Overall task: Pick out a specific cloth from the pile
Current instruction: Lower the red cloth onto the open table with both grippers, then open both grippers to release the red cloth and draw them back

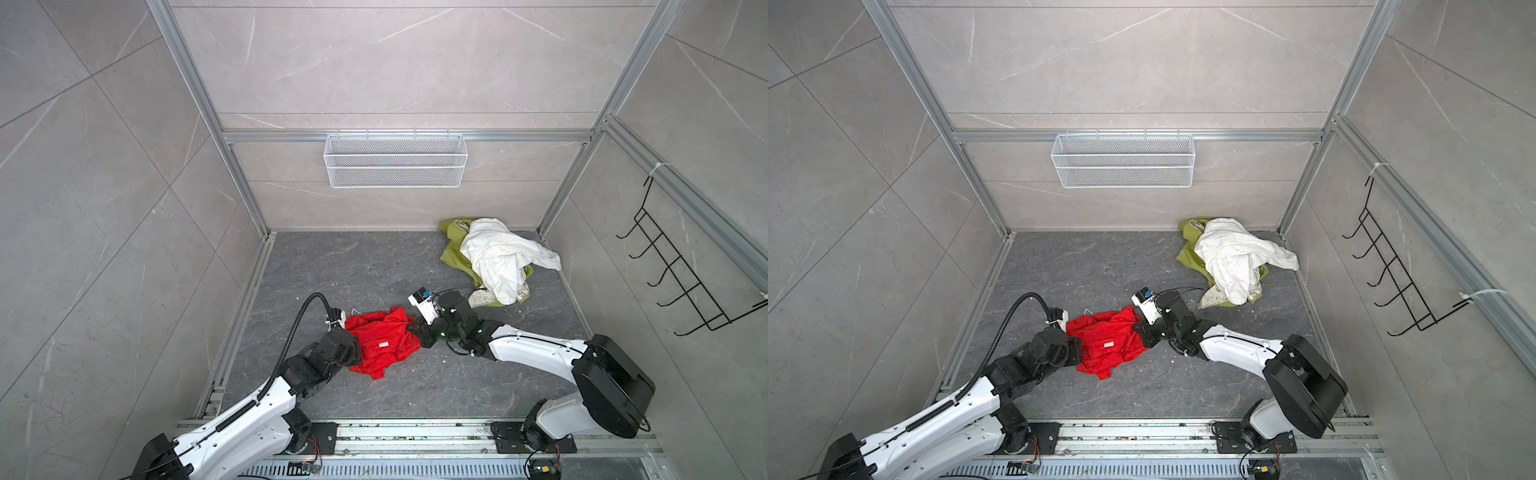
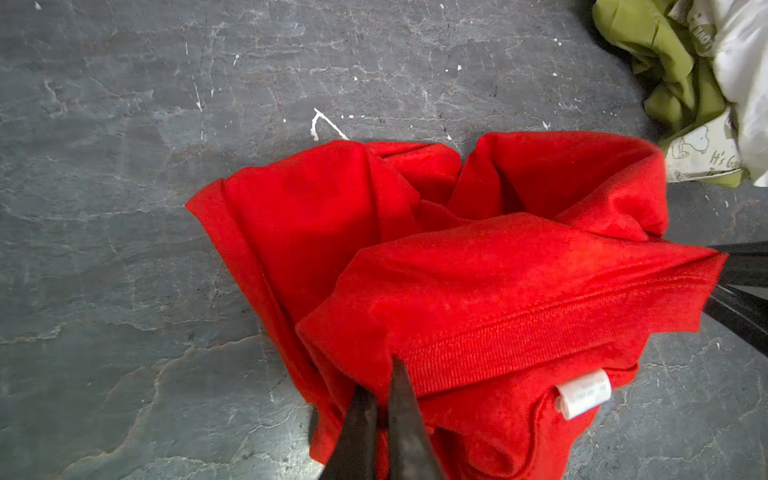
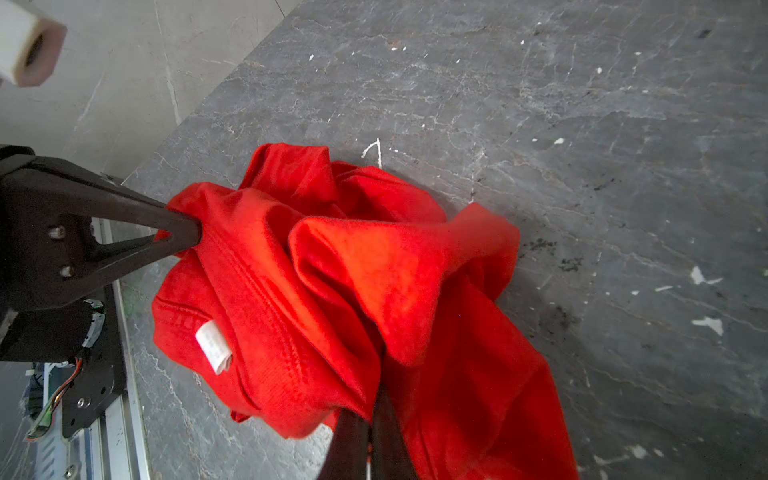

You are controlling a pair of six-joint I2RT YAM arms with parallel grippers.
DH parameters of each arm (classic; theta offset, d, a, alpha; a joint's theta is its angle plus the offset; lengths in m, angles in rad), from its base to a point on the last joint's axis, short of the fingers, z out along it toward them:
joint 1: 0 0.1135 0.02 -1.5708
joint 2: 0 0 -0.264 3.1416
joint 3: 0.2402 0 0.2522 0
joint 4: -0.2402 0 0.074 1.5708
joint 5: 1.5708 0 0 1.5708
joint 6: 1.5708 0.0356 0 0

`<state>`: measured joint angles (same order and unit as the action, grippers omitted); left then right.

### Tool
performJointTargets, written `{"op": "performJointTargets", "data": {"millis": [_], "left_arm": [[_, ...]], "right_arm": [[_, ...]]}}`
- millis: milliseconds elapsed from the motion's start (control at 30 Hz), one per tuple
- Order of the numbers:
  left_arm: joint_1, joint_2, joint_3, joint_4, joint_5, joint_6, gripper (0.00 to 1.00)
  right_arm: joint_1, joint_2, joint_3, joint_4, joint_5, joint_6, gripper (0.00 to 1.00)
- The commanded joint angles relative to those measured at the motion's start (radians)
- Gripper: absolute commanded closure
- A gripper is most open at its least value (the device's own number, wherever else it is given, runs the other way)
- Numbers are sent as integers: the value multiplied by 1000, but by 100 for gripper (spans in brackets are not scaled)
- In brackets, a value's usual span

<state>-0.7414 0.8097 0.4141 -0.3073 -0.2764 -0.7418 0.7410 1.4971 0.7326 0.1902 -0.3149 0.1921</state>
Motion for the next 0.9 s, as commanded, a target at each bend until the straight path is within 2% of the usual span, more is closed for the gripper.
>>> {"op": "performJointTargets", "data": {"millis": [0,400,467,533,567,600,633,700,733,767,867], "left_arm": [[32,-16,-38,-6,2,-33,100],[42,-21,-46,3,35,-17,100],[42,-27,-27,-9,42,-4,100],[42,-35,2,-32,45,19,98],[42,-40,19,-48,43,32,90],[42,-45,39,-65,42,45,74],[41,-54,61,-82,43,61,53],[42,-69,103,-117,41,88,25],[42,-78,130,-139,33,101,6],[42,-84,152,-157,24,114,0],[42,-111,230,-207,-31,152,0]], "right_arm": [[-18,12,-27,35,28,20,100],[-25,26,-81,106,35,33,100],[-25,11,-67,93,23,34,94],[-24,-18,-44,60,21,26,84],[-26,-36,-35,43,24,20,78],[-25,-59,-24,22,31,14,72],[-25,-81,-15,3,40,6,67],[-25,-130,4,-37,61,-11,58],[-25,-155,13,-61,76,-20,52],[-25,-176,20,-77,92,-28,48],[-25,-245,16,-95,188,-56,35]]}}
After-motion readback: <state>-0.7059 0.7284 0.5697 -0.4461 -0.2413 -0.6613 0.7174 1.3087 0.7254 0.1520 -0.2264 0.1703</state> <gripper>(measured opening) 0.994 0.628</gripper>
